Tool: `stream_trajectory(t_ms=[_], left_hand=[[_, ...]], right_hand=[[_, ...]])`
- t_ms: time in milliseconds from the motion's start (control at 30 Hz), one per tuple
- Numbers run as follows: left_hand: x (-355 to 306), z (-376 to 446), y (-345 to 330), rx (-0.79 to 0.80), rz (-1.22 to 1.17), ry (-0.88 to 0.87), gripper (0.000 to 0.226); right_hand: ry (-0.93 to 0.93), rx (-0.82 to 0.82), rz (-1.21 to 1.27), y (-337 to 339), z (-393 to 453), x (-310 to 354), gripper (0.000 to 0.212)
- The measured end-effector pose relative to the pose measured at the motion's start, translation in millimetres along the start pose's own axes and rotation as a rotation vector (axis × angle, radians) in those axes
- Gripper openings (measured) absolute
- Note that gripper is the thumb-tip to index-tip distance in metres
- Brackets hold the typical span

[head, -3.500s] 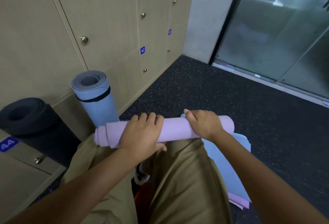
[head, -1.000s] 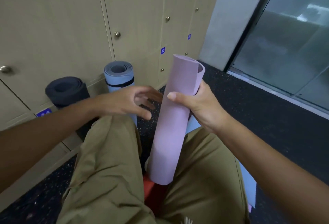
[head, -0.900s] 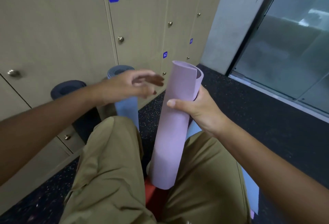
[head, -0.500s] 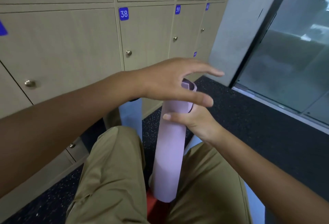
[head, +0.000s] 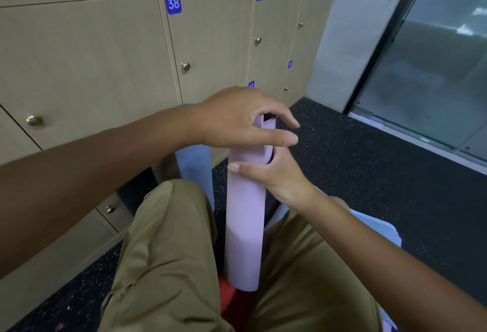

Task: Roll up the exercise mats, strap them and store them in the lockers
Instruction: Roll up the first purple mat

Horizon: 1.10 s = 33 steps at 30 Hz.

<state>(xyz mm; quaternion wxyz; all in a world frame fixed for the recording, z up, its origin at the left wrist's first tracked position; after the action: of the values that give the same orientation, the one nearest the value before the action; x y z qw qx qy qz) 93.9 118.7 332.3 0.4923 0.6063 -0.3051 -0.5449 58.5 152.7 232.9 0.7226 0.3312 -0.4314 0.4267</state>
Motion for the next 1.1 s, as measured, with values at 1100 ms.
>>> stream_trajectory(t_ms=[1100], left_hand=[[21.6, -8.6, -7.6, 0.138, 0.056, 0.055, 0.063]], right_hand=[[-0.080, 0.126, -0.033, -22.3, -27.4, -14.4, 0.078]])
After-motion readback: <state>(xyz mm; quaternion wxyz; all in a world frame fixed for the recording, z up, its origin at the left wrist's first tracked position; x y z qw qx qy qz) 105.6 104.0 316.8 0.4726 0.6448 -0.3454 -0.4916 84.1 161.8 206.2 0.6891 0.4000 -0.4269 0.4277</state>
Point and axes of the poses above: each hand's wrist, its own z-axis towards the middle knuckle, its own y-axis out of the back of the hand, x = y × z, the point moved 10 cm from there along z, towards the middle knuckle, and after that the axes turned 13 degrees about y, right-handed, at the moved point
